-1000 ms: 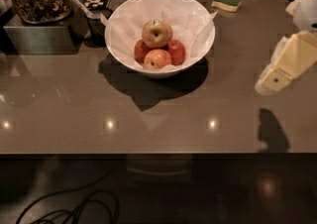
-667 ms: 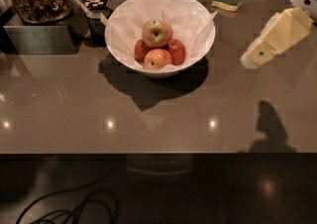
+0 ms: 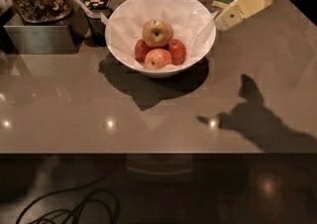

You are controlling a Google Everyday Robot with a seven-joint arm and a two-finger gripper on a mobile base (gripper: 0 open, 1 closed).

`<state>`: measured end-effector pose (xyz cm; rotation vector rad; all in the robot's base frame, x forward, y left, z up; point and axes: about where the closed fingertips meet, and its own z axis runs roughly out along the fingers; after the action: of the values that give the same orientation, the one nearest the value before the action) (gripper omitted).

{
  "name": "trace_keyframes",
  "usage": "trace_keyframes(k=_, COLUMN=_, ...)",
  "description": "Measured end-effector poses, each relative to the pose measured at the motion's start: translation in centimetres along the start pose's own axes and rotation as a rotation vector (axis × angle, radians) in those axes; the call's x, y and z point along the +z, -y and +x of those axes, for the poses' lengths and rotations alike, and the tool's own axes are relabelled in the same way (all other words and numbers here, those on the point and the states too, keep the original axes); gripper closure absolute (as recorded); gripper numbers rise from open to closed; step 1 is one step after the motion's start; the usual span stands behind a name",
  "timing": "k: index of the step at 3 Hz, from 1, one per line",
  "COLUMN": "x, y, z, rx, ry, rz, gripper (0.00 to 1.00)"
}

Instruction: Pick apple from white bowl

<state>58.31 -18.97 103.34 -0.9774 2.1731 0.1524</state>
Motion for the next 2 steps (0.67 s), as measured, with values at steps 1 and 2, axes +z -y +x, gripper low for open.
trace_keyframes(k=1, x=3.71, y=0.85, z=-3.0, rx=-0.003, ry=0.033, rz=-0.072, gripper=0.0)
trace_keyframes(k=2, x=3.79, y=1.06, z=-3.45, rx=-0.006, ry=0.042, rz=-0.07, gripper=0.0)
